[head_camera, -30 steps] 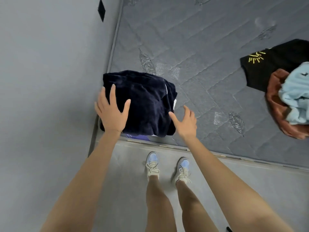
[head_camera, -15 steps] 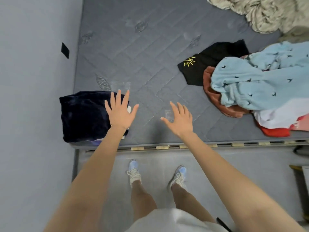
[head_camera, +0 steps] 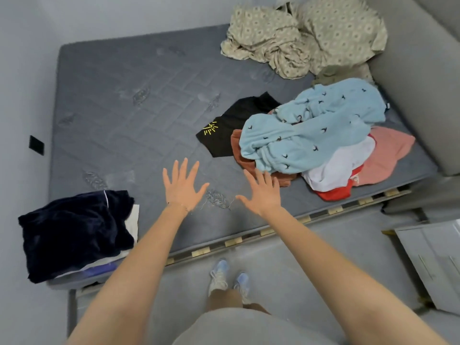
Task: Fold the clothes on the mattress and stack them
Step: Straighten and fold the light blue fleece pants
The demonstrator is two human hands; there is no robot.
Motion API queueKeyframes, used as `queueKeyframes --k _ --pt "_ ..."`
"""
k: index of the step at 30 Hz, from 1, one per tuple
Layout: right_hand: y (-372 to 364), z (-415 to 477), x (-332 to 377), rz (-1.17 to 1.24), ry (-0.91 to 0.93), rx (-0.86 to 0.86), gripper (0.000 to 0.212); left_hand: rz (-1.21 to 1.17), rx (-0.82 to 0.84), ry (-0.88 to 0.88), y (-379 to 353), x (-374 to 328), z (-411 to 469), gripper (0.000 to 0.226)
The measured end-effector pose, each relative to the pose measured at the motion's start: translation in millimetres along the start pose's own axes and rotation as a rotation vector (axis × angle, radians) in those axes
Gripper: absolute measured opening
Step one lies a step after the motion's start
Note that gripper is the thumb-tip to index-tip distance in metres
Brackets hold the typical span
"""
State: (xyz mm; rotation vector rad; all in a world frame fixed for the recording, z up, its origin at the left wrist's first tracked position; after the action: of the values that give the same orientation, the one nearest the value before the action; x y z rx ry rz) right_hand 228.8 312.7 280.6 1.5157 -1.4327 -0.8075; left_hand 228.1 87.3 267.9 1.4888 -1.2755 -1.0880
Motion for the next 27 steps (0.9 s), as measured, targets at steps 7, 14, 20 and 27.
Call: queueKeyframes --k 7,14,20,27 --pt "33 16 -71 0.085 -0.199 -0.079 0.079 0.034 0.023 -0.128 23 -46 52 0.069" --pt "54 23 -137 0.158 -0.348 -0.110 0.082 0.070 0.012 -0.232 45 -91 99 0.071" --pt "63 40 -205 0.197 -0.420 -0.115 0.084 0.059 -0.006 -0.254 57 -134 140 0.071" --pt "81 91 -290 0.207 -0.399 -0.108 0.084 0.113 0.010 -0.257 60 -204 191 0.072"
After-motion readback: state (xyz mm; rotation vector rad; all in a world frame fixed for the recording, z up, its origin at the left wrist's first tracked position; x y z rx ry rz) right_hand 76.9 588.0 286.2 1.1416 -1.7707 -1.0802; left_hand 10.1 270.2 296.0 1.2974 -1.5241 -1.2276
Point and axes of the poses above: each hand's wrist, its own z-axis towards the middle knuckle, its own y-axis out of the back of the hand, x = y × z, the point moved 4 cm from there along z, towards the middle knuckle
